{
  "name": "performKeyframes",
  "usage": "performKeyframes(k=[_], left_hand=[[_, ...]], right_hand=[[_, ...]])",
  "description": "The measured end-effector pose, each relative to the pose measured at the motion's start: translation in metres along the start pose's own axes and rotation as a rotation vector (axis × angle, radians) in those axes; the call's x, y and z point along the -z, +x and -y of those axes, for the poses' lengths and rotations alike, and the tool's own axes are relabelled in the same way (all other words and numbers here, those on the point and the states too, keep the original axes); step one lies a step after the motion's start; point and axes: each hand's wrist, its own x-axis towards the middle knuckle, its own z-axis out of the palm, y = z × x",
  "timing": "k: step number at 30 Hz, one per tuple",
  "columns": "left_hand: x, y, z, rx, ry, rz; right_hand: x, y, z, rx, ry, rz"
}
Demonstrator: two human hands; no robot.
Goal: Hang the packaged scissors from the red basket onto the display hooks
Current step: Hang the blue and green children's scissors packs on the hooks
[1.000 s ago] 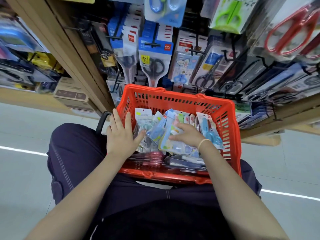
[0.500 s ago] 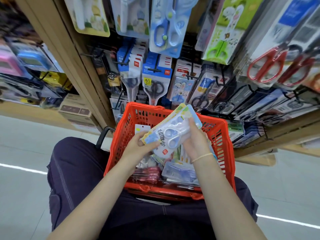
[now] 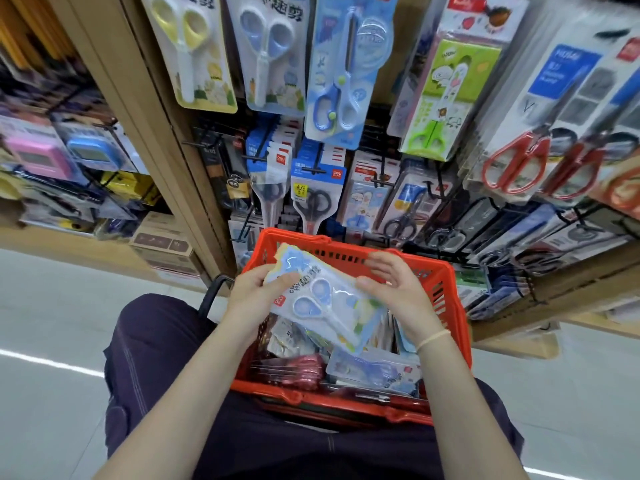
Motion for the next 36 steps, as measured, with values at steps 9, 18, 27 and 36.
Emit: performKeyframes(k=[9, 18, 27, 36], left_hand=[[-0.024, -0.010, -0.019, -0.030, -0.001, -0.046], [-0.014, -0.018, -0.027, 0.139, -0.101, 0.453], [-0.008, -0.018, -0.059, -0.159, -0.233, 0.167], [0.026, -0.016, -0.093, -0.360, -0.279, -0.198]], right_hand=[[-0.040, -0.015, 0.013, -0.076, -0.082, 0.360], [-0.038, -0.006, 0.051, 0.099, 0.371, 0.077], [-0.057, -0.004, 0.096, 0.190, 0.187, -0.008], [-0.091, -0.001, 0.126, 0.284, 0.075, 0.049]])
